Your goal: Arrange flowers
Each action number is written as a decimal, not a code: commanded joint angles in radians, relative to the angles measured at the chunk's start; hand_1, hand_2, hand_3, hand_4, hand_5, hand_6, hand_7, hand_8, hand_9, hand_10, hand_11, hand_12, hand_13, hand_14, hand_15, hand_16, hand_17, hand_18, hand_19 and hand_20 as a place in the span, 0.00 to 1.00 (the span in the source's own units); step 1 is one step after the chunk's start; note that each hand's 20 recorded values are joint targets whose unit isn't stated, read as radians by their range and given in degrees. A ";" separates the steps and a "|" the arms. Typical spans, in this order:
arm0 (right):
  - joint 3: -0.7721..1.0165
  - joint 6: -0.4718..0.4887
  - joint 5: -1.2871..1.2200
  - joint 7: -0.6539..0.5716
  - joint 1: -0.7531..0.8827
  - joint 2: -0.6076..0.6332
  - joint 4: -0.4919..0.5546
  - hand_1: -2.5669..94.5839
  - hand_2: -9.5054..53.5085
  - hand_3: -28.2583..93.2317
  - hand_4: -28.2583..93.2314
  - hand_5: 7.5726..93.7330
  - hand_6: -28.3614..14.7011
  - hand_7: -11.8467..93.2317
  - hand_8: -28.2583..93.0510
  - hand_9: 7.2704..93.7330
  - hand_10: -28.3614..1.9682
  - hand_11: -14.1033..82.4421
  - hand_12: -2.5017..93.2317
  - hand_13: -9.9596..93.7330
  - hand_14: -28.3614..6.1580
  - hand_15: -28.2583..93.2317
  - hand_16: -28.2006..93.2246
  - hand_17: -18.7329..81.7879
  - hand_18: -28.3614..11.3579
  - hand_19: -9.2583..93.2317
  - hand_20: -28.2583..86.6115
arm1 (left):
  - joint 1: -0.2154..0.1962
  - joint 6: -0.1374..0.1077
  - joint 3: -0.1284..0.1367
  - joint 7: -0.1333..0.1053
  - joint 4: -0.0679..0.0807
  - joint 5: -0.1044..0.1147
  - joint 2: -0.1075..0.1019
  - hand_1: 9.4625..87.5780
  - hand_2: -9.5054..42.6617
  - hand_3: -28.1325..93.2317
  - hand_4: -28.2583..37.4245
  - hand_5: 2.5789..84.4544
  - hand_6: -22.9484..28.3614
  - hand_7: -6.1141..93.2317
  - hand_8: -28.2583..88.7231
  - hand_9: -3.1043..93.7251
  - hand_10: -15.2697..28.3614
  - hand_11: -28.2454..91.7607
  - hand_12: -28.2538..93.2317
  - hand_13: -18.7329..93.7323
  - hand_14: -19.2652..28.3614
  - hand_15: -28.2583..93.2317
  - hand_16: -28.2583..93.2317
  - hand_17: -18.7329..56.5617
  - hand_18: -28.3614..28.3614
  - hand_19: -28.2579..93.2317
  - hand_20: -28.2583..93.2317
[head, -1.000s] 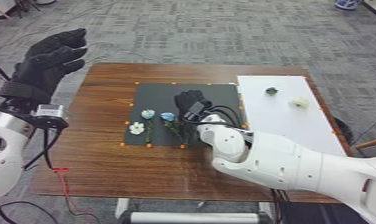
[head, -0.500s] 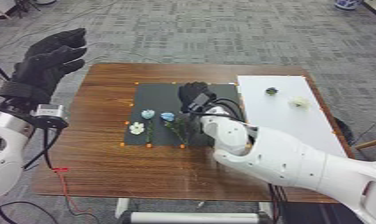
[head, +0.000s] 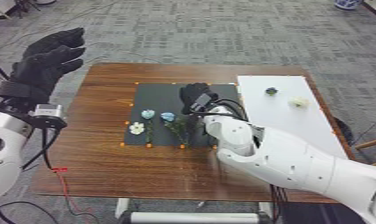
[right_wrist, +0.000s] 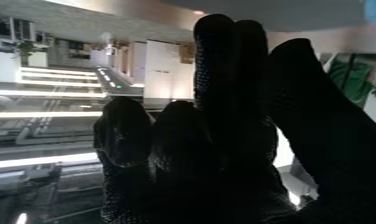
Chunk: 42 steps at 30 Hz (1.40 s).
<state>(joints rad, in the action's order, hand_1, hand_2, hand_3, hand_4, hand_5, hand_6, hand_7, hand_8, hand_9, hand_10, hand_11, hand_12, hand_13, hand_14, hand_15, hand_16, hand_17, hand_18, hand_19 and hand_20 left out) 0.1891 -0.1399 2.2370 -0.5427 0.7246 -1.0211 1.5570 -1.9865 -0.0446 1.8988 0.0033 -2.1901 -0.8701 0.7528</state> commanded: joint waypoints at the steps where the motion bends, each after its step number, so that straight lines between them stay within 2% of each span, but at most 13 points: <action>1: 0.119 -0.040 0.007 -0.087 0.051 0.175 0.079 0.37 0.00 0.98 0.01 0.52 0.63 0.42 0.11 0.59 0.57 0.48 0.31 0.76 0.64 0.93 0.47 0.57 0.17 1.00 0.75 | -0.037 -0.002 0.031 0.002 -0.015 -0.001 0.018 0.21 0.15 0.82 0.04 0.28 0.49 0.26 0.16 0.21 0.58 0.41 0.38 0.22 0.67 0.55 0.19 0.10 0.80 0.55 0.29; 5: 0.219 0.038 -0.016 -0.164 0.104 0.266 0.050 0.35 0.00 0.99 0.00 0.35 0.51 0.37 0.13 0.38 0.42 0.45 0.27 0.67 0.56 0.93 0.43 0.52 0.17 0.97 0.71 | -0.079 -0.010 0.060 0.003 -0.028 0.001 0.030 0.21 0.15 0.82 0.04 0.28 0.49 0.26 0.16 0.21 0.58 0.41 0.38 0.22 0.67 0.55 0.19 0.10 0.80 0.55 0.29; 7: 0.249 0.024 -0.029 -0.180 0.128 0.298 0.014 0.36 0.00 0.99 0.00 0.27 0.48 0.33 0.13 0.32 0.38 0.42 0.26 0.64 0.54 0.93 0.42 0.50 0.18 0.96 0.70 | -0.095 -0.013 0.070 0.001 -0.033 -0.001 0.035 0.21 0.15 0.82 0.04 0.28 0.49 0.26 0.16 0.21 0.58 0.41 0.38 0.22 0.67 0.55 0.19 0.10 0.80 0.55 0.29; 11: 0.268 0.028 -0.042 -0.225 0.157 0.345 -0.049 0.40 0.00 1.00 0.01 0.25 0.50 0.32 0.14 0.31 0.40 0.39 0.24 0.64 0.55 0.93 0.41 0.50 0.18 0.96 0.69 | -0.114 -0.016 0.080 -0.002 -0.037 -0.001 0.042 0.21 0.15 0.82 0.04 0.28 0.49 0.26 0.16 0.21 0.58 0.41 0.38 0.22 0.67 0.55 0.19 0.10 0.80 0.55 0.29; 15: 0.274 0.057 -0.062 -0.262 0.174 0.367 -0.097 0.36 0.00 0.99 0.00 0.23 0.48 0.31 0.14 0.30 0.40 0.36 0.24 0.64 0.55 0.93 0.40 0.50 0.18 0.96 0.69 | -0.136 -0.015 0.093 -0.003 -0.043 -0.001 0.051 0.21 0.15 0.82 0.04 0.28 0.49 0.26 0.16 0.21 0.58 0.41 0.38 0.22 0.67 0.55 0.19 0.10 0.80 0.55 0.29; 20: 0.272 0.101 -0.069 -0.315 0.173 0.373 -0.127 0.34 0.00 0.98 0.00 0.24 0.45 0.28 0.15 0.31 0.36 0.34 0.23 0.65 0.55 0.94 0.40 0.50 0.17 0.95 0.68 | -0.128 -0.013 0.080 -0.005 -0.039 -0.001 0.047 0.21 0.15 0.82 0.04 0.28 0.49 0.26 0.16 0.21 0.58 0.41 0.38 0.22 0.67 0.55 0.19 0.10 0.80 0.55 0.29; 24: 0.271 0.093 -0.067 -0.304 0.174 0.373 -0.160 0.34 0.00 0.97 0.00 0.30 0.44 0.28 0.16 0.37 0.37 0.34 0.23 0.68 0.57 0.94 0.40 0.52 0.17 0.96 0.68 | -0.119 -0.005 0.071 -0.004 -0.036 -0.001 0.045 0.21 0.15 0.82 0.03 0.28 0.49 0.26 0.16 0.21 0.58 0.41 0.38 0.22 0.67 0.55 0.19 0.10 0.80 0.55 0.29; 27: 0.217 -0.056 -0.030 -0.283 0.165 0.381 -0.190 0.36 0.00 0.97 0.00 0.37 0.50 0.32 0.14 0.44 0.47 0.39 0.24 0.70 0.59 0.93 0.41 0.53 0.16 0.98 0.69 | -0.118 -0.008 0.069 -0.005 -0.034 -0.001 0.042 0.21 0.15 0.82 0.03 0.28 0.49 0.26 0.16 0.21 0.58 0.41 0.38 0.22 0.67 0.55 0.19 0.10 0.80 0.55 0.29; 30: 0.170 -0.184 0.006 -0.251 0.154 0.382 -0.205 0.41 0.00 0.95 0.00 0.51 0.65 0.40 0.10 0.61 0.64 0.46 0.27 0.76 0.64 0.93 0.44 0.56 0.17 1.00 0.70 | -0.127 -0.008 0.078 0.001 -0.037 0.001 0.044 0.21 0.15 0.82 0.03 0.28 0.49 0.26 0.16 0.21 0.58 0.41 0.38 0.22 0.67 0.55 0.19 0.10 0.80 0.55 0.29; 34: 0.102 -0.353 0.031 -0.204 0.127 0.388 -0.186 0.52 0.00 0.89 0.00 0.71 0.73 0.52 0.19 0.88 0.79 0.32 0.49 0.82 0.68 0.92 0.46 0.61 0.18 1.00 0.74 | -0.132 -0.011 0.081 0.000 -0.035 0.001 0.046 0.21 0.15 0.82 0.04 0.28 0.49 0.26 0.16 0.21 0.58 0.41 0.38 0.22 0.67 0.55 0.19 0.10 0.80 0.55 0.29; 36: 0.094 -0.411 0.053 -0.192 0.127 0.388 -0.144 0.54 0.00 0.90 0.00 0.75 0.74 0.52 0.19 0.91 0.81 0.33 0.51 0.84 0.69 0.92 0.46 0.62 0.18 1.00 0.75 | -0.150 -0.011 0.094 0.009 -0.034 -0.005 0.061 0.21 0.15 0.82 0.03 0.28 0.49 0.26 0.16 0.21 0.58 0.41 0.38 0.22 0.67 0.55 0.19 0.10 0.80 0.55 0.29; 39: 0.040 -0.479 0.094 -0.181 0.081 0.376 -0.075 0.53 0.00 0.93 0.00 0.79 0.72 0.51 0.19 0.93 0.81 0.33 0.52 0.85 0.70 0.92 0.46 0.64 0.18 1.00 0.77 | -0.215 -0.046 0.119 0.009 -0.041 0.006 0.100 0.21 0.15 0.82 0.03 0.27 0.49 0.26 0.16 0.21 0.58 0.41 0.38 0.22 0.67 0.55 0.19 0.10 0.80 0.55 0.29; 42: 0.031 -0.480 0.093 -0.162 0.060 0.352 -0.051 0.52 0.00 0.94 0.00 0.81 0.72 0.50 0.20 0.94 0.81 0.33 0.52 0.86 0.70 0.92 0.47 0.64 0.19 1.00 0.77 | -0.236 -0.055 0.117 0.015 -0.040 0.008 0.120 0.21 0.15 0.82 0.03 0.27 0.49 0.27 0.16 0.21 0.58 0.41 0.38 0.22 0.67 0.55 0.19 0.10 0.80 0.55 0.29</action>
<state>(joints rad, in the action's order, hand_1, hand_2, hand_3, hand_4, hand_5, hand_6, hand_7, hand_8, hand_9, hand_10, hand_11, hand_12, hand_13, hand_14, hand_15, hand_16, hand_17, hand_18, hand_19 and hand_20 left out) 0.2673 -0.5551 2.2753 -0.7367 0.8559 -0.6194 1.3971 -2.1293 -0.0551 1.9935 0.0025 -2.2259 -0.8701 0.8013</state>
